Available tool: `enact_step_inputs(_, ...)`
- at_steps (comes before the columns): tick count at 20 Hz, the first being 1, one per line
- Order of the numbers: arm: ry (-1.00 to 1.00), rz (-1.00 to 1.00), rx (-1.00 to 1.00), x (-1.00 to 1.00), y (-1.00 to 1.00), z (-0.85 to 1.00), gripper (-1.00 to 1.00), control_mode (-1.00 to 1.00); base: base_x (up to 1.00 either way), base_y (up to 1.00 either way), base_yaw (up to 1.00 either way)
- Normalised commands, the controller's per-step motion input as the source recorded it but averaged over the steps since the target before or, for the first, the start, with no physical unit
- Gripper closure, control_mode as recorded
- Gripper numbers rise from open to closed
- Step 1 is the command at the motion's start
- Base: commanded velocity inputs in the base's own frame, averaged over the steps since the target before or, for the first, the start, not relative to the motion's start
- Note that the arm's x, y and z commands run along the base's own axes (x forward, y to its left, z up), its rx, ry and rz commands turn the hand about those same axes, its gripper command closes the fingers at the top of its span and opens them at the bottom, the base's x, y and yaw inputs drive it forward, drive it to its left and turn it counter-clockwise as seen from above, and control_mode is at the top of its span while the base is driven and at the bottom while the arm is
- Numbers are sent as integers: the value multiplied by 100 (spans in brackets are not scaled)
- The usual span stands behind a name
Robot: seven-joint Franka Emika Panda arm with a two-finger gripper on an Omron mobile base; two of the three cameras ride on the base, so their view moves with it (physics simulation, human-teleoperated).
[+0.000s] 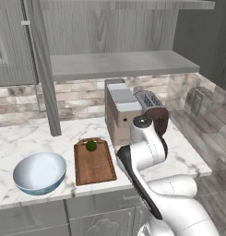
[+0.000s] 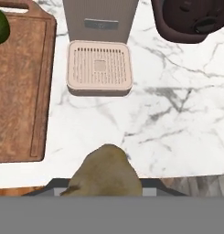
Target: Open the cabinet. Place the bowl and condiment on the counter. Then place the lime and garlic on the cutting board.
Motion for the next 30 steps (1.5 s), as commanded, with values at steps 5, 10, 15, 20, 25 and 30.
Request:
enact_step_inputs(5, -1, 0, 0, 18, 29, 0, 100, -100, 0, 0, 0)
enact_step_inputs(10, 0, 0, 0, 32, 35, -6, 100, -100, 0, 0, 0)
enact_step_inputs(15, 0, 0, 0, 25, 41, -7, 100, -100, 0, 0, 0)
enact_step_inputs(20, -1, 0, 0, 12, 41, -5, 100, -100, 0, 0, 0)
enact_step_inputs(25, -3, 0, 0, 7, 40, -8, 100, -100, 0, 0, 0)
enact_step_inputs(30, -2, 0, 0, 2, 25, -14, 100, -100, 0, 0, 0)
